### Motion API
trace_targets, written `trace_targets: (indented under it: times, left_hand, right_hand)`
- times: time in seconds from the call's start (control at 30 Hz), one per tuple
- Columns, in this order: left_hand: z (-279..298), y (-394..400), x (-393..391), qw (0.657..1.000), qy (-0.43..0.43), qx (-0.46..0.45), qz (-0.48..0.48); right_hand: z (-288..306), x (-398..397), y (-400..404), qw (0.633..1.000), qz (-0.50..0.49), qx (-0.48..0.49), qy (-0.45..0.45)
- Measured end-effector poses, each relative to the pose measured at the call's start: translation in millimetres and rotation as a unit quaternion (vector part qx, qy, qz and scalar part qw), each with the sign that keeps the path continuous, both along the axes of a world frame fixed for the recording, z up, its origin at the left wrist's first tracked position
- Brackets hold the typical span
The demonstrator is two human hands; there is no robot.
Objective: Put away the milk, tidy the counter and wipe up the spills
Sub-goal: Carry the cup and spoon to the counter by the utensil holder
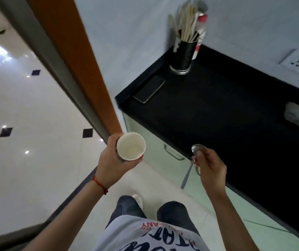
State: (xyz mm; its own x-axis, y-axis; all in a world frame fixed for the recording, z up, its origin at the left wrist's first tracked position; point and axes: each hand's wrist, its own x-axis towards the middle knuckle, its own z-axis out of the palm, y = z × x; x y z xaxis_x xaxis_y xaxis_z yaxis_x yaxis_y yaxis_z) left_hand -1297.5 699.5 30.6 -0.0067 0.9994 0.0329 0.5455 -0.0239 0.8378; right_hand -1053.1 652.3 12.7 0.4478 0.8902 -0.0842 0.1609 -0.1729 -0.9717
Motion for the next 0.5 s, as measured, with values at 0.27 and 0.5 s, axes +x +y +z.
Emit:
trace_targets:
  times: [0.27,0.5]
  left_hand:
    - [0.1,90.0,55.3,0.993,-0.046,-0.009,-0.111]
    - [-9.5,161.7,110.0,0.989,-0.076,-0.041,-0.118]
  right_hand:
    - [3.5,34.8,34.6,0.991,-0.13,-0.017,-0.008]
    - [12.2,67.3,100.2,0.99,-0.136,0.028,-0.002]
